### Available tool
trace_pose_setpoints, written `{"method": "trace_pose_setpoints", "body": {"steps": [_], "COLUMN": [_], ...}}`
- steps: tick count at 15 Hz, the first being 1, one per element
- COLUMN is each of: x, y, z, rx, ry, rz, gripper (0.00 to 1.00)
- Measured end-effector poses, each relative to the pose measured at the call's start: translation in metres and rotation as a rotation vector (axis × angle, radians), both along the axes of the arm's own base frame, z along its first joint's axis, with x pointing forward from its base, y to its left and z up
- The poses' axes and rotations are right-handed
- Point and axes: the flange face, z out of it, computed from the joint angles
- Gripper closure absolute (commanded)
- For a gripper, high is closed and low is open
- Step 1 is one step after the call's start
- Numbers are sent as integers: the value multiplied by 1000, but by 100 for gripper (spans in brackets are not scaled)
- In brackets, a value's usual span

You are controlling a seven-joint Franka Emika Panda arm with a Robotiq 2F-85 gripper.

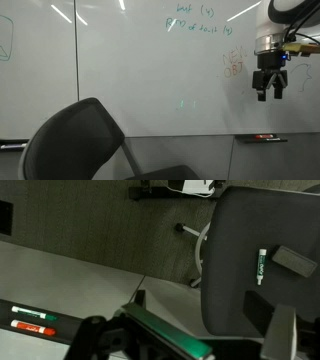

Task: Use the marker on the chair to write on the white board

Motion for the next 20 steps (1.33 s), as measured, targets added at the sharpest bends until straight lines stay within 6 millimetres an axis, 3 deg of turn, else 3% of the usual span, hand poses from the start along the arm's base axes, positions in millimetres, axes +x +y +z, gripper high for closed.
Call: {"method": "trace_pose_setpoints", "body": {"steps": [14,20], "x": [1,6], "y": [0,13], "z": [6,-15], "rx": [1,-6], "ry": [-13,33], "rz": [0,28], "gripper": [0,0]}}
